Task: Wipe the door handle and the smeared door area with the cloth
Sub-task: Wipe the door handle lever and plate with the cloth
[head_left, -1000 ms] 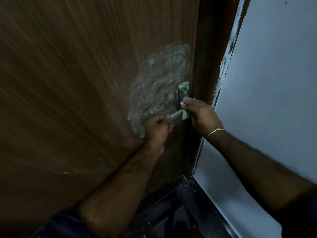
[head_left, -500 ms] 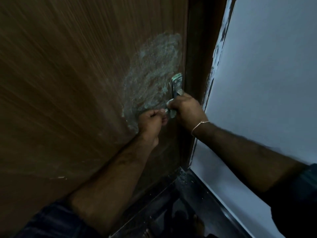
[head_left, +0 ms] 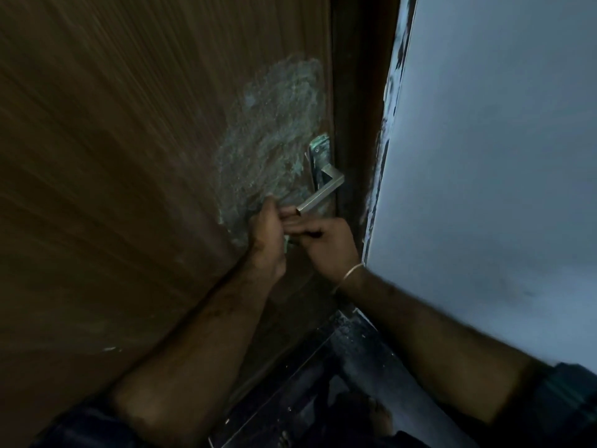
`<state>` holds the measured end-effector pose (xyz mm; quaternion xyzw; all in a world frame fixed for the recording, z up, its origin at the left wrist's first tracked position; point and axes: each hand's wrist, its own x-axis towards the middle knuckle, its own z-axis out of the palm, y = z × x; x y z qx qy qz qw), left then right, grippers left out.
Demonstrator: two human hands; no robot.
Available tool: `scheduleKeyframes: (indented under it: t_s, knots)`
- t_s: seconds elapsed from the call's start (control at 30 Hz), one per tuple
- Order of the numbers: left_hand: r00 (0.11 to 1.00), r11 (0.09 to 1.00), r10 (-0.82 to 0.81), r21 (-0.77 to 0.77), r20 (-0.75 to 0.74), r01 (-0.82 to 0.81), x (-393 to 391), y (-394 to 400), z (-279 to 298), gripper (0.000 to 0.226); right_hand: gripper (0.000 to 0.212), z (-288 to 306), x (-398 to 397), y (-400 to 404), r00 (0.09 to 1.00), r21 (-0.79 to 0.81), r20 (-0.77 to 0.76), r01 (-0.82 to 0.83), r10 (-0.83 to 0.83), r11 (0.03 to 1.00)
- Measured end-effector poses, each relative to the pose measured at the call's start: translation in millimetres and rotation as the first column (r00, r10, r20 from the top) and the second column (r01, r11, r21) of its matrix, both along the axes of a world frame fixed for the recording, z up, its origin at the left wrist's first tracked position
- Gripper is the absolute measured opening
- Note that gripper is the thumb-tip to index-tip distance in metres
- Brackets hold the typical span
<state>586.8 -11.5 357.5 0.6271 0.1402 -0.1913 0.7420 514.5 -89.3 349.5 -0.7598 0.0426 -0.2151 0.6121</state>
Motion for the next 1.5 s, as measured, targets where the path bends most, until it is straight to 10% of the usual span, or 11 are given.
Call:
scheduleKeyframes:
  t_s: [0.13,0.3,0.7,1.33,1.5]
  knots:
    - [0.998,0.997,-0.057,0.048,0.008,0.056,3.7,1.8,0.8,0.049,0.025,-13.8,-10.7,-9.8,0.952,0.392,-0.167,0.302,-0.256,0.869]
    - [0.989,0.982,-0.134,0.141,0.065,0.124,3.3,-1.2,2.7,0.028,0.025,-2.6,22.1,-47.9,0.798,0.384,-0.157,0.593,-0.582,0.708]
    - [0.963,0.944,-0.212,0.289,0.167,0.158,4.3,0.8,7.9,0.019,0.016,-5.3,45.4,-48.7,0.778,0.282,-0.149,0.625,-0.611,0.728]
    - [0.983,0.946,-0.134,0.312,0.128,0.088,3.1,2.5,19.6,0.036,0.012,0.5,16.9,15.1,0.865,0.182,-0.129,0.501,-0.484,0.846]
    - [0.964,0.907,-0.210,0.400,0.163,0.130,6.1,8.1,25.6,0.049,0.013,6.8,0.7,6.3,0.968,-0.077,-0.250,-0.012,-0.008,0.997]
